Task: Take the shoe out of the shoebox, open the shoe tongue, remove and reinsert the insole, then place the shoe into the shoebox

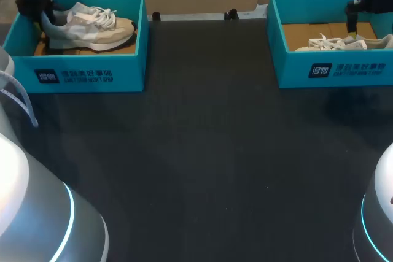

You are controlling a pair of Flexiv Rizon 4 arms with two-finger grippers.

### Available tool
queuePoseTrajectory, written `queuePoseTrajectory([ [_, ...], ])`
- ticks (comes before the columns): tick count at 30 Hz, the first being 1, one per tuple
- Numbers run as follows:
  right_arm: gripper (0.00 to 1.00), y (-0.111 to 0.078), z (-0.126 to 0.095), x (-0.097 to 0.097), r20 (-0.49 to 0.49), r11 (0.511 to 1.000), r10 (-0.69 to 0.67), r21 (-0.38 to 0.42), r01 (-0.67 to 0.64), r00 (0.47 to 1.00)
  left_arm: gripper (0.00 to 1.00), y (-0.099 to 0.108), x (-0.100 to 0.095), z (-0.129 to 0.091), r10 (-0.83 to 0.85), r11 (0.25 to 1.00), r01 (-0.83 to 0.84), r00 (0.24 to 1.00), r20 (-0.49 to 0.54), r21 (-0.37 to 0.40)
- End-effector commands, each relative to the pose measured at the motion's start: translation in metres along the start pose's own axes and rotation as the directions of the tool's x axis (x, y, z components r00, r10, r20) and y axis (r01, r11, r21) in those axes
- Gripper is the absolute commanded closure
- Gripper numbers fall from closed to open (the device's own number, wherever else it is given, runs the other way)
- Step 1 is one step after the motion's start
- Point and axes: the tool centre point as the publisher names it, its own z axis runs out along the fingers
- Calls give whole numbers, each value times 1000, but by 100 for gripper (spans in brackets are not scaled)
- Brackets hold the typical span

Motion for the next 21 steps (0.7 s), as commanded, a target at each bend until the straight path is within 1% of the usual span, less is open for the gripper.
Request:
queuePoseTrajectory([
  [1, 0, 0, 0, 0, 0, 1000, 0, -1, 0, 1000, 85, -2, 2, -6, -1, 1000, 1, 1000, -2, 1],
  [2, 0, 0, 0, 0, 0, 1000, 0, -1, 0, 1000, 91, -2, 3, -8, 0, 1000, 0, 1000, -3, -1],
  [7, 0, 0, 0, 0, 0, 1000, 0, -1, 0, 1000, 100, -6, 6, -18, 13, 1000, -13, 1000, -2, -7],
  [11, 0, 0, 0, 0, 0, 1000, 0, -1, 0, 1000, 100, -10, 8, -32, 26, 999, -26, 1000, 4, -22],
  [16, 0, 0, 0, 0, 0, 1000, 0, -1, 0, 1000, 100, -12, 12, -54, 16, 999, -15, 1000, 20, -30],
  [17, 0, 0, 0, 0, 0, 1000, 0, -1, 0, 1000, 100, -12, 12, -59, 16, 1000, -16, 1000, 21, -22],
  [21, 0, 0, 0, 0, 0, 1000, 0, -1, 0, 1000, 100, -13, 15, -79, 12, 999, -12, 1000, 12, -36],
])
